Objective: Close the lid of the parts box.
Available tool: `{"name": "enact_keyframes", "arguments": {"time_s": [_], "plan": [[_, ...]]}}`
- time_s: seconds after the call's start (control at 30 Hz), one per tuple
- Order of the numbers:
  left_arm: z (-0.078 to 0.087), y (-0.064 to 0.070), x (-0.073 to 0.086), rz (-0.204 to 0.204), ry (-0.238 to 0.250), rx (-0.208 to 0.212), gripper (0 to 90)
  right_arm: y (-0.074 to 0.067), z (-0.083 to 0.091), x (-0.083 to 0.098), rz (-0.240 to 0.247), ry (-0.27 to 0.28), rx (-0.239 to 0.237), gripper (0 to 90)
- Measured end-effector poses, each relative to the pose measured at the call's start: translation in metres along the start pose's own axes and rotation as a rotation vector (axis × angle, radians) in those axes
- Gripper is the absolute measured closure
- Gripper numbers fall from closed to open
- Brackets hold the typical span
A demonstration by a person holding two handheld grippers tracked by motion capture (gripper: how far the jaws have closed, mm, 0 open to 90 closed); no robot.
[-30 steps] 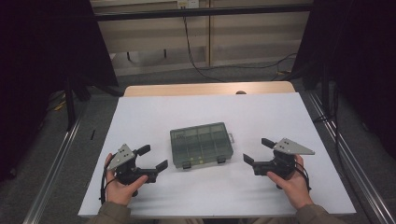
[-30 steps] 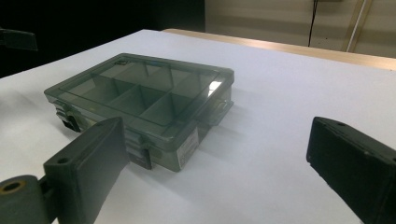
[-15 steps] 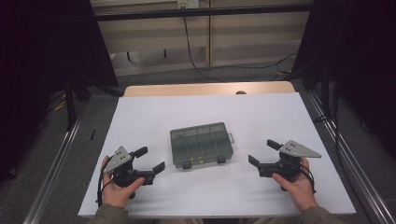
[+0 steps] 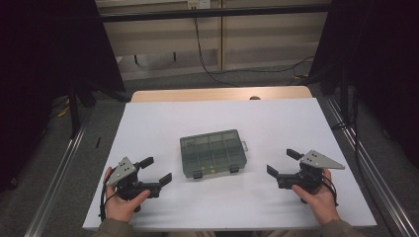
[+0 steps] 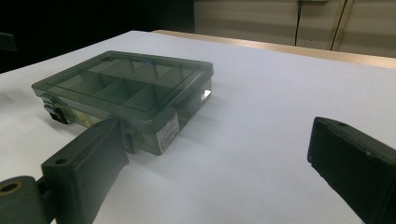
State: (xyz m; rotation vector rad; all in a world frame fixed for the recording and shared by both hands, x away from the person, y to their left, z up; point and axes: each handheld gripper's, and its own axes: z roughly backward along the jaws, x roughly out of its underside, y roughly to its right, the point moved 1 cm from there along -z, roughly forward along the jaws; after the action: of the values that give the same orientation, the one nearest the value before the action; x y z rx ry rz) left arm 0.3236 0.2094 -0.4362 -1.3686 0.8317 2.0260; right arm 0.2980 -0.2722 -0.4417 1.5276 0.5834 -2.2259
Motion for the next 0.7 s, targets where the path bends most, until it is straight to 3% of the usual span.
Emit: {"name": "enact_keyframes", "arguments": {"time_s": [0.7], "plan": [[0.008, -0.002, 0.003, 0.002, 0.009, -0.016, 4.3, 0.010, 0.013, 0.007, 0.004, 0.001, 0.029, 4.4]]}}
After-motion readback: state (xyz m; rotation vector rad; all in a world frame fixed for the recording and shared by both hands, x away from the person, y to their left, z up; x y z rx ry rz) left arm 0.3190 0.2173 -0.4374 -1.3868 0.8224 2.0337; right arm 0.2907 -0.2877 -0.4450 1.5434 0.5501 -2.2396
